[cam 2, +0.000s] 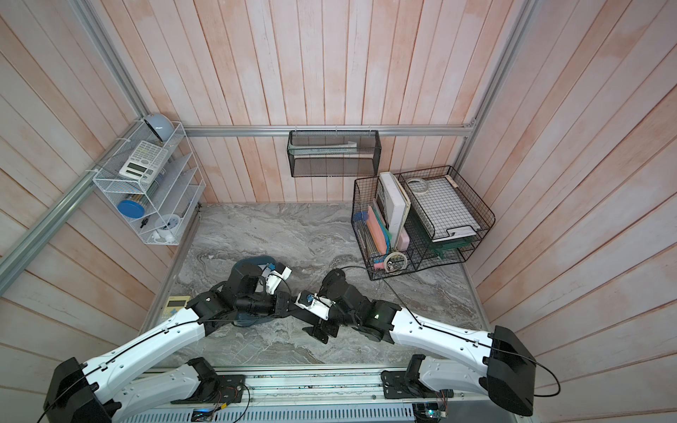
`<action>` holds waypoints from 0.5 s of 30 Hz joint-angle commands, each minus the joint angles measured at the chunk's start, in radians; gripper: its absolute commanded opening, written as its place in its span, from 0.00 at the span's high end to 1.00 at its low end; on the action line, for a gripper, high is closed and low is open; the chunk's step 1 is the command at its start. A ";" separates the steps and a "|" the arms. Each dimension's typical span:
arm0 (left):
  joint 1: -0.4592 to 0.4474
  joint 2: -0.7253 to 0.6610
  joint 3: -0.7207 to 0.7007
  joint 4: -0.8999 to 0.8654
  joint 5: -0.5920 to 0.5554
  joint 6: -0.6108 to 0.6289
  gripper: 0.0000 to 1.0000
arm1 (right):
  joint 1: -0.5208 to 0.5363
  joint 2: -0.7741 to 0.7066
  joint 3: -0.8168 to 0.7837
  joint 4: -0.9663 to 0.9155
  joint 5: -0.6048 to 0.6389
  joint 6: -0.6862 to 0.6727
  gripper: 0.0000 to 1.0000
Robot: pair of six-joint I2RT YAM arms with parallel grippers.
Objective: Put the mouse in the storage box
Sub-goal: Pick up the mouse from the center of the board, then place the mouse in the storage box.
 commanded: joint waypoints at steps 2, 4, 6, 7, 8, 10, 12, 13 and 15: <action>0.028 -0.036 0.047 -0.038 -0.048 0.037 1.00 | 0.004 -0.045 -0.016 0.031 0.061 0.031 0.02; 0.061 -0.066 0.047 -0.058 -0.087 0.035 1.00 | 0.005 -0.065 -0.037 0.050 0.081 0.037 0.02; 0.115 -0.096 0.047 -0.083 -0.097 0.035 1.00 | 0.005 -0.082 -0.053 0.064 0.094 0.037 0.02; 0.156 -0.113 0.046 -0.095 -0.100 0.030 1.00 | 0.005 -0.087 -0.057 0.068 0.103 0.039 0.02; 0.192 -0.129 0.046 -0.109 -0.112 0.027 1.00 | 0.005 -0.087 -0.060 0.069 0.111 0.043 0.02; 0.271 -0.153 0.050 -0.136 -0.135 0.018 1.00 | 0.005 -0.084 -0.061 0.068 0.118 0.043 0.02; 0.333 -0.162 0.057 -0.154 -0.152 0.010 1.00 | 0.005 -0.078 -0.057 0.058 0.116 0.043 0.02; 0.361 -0.164 0.061 -0.158 -0.160 0.005 1.00 | 0.005 -0.077 -0.054 0.057 0.109 0.043 0.02; 0.399 -0.163 0.068 -0.155 -0.181 -0.007 1.00 | 0.005 -0.078 -0.056 0.063 0.099 0.043 0.02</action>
